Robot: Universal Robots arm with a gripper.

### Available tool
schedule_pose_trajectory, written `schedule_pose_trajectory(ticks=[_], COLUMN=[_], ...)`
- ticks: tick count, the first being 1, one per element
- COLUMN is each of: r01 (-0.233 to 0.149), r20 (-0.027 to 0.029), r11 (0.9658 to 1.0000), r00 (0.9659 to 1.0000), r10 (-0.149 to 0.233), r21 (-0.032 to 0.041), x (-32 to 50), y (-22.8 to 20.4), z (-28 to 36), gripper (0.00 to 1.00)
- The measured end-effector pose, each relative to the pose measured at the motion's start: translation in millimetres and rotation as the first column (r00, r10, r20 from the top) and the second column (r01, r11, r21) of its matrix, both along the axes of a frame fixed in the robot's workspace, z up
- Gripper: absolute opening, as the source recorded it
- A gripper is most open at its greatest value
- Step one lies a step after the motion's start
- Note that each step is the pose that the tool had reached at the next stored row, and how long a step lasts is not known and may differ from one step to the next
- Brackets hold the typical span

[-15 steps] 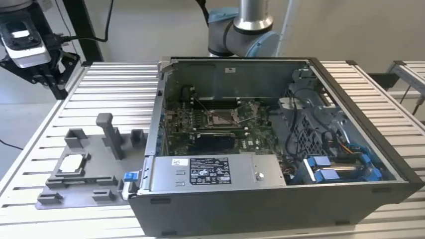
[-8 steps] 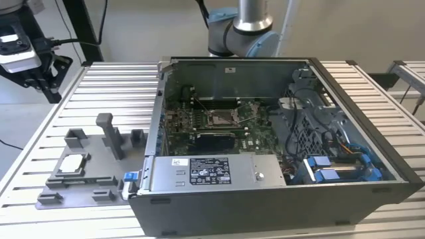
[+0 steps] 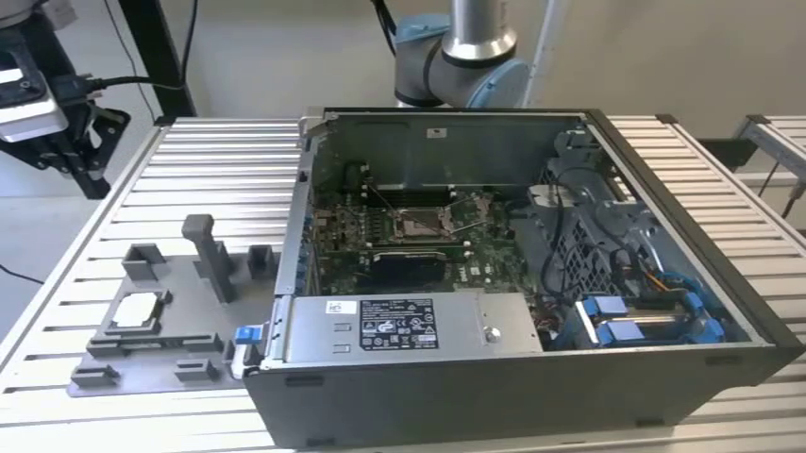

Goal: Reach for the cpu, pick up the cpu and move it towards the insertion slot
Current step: 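Reach for the cpu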

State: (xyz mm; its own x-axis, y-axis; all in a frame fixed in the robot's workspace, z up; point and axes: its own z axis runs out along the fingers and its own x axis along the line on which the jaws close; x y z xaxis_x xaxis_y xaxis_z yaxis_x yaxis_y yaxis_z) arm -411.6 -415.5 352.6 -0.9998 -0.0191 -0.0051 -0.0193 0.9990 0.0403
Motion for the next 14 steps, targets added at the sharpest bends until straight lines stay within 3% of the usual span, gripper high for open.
schedule_pose_trajectory(ticks=[5,6,14], r01=[0.000,0.000,0.000], r20=[0.0000,0.0001,0.0001], r11=[1.0000,1.0000,1.0000], r00=[1.0000,1.0000,1.0000], r10=[0.000,0.000,0.000], r21=[0.0000,0.0000,0.0000], x=[-0.8,-0.9,-3.8], y=[0.0,0.0,0.0], z=[0.0,0.0,0.0], gripper=[0.00,1.00,1.00])
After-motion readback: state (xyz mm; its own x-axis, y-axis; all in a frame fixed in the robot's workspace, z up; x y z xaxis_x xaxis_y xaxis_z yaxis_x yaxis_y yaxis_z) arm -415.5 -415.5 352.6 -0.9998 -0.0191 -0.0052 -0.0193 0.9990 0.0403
